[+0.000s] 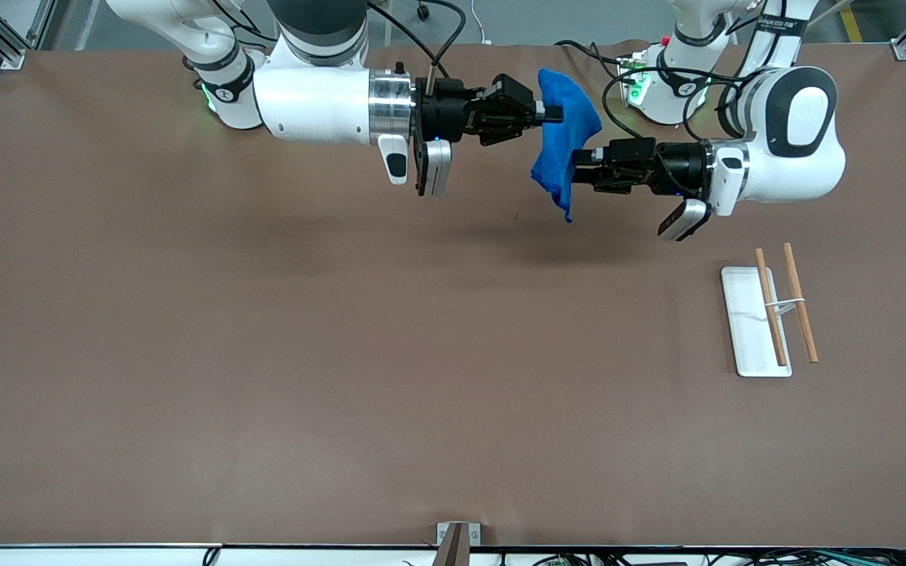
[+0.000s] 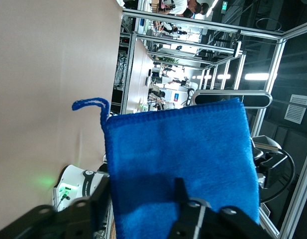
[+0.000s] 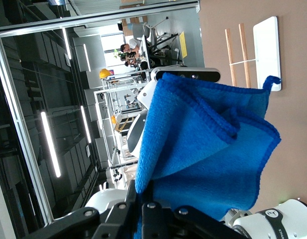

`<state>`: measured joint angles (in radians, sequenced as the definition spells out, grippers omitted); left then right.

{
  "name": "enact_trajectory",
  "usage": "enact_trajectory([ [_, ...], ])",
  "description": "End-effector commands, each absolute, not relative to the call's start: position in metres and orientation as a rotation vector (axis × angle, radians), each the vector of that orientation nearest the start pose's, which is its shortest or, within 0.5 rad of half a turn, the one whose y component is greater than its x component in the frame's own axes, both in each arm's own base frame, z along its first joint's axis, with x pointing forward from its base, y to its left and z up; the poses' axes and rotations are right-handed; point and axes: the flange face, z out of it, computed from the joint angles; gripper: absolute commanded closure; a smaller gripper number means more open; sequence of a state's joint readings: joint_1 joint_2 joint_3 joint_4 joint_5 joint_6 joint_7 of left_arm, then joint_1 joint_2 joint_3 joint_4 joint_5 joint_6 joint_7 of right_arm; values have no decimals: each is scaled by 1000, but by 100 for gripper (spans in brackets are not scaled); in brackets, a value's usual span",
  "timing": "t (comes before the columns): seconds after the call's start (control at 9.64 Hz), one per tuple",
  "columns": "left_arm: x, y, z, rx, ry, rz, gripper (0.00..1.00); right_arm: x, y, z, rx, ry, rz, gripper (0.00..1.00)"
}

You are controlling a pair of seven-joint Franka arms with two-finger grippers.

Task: Right arm passes towel to left arm to hang
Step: 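Grasp the hanging towel with the left gripper beside the right gripper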

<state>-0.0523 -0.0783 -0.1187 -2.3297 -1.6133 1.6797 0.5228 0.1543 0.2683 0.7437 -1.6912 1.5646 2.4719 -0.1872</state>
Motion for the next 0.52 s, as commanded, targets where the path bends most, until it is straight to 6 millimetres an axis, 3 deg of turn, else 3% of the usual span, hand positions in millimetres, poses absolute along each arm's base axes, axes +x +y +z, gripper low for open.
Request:
enact_trajectory([
  [0.0,466,-175,408,1632,100,-162,100,454,492,540,-1687,109,126,100],
  [0.41,472,-165,414,1684,65,-153,100,452,493,540,-1687,106,128,100],
])
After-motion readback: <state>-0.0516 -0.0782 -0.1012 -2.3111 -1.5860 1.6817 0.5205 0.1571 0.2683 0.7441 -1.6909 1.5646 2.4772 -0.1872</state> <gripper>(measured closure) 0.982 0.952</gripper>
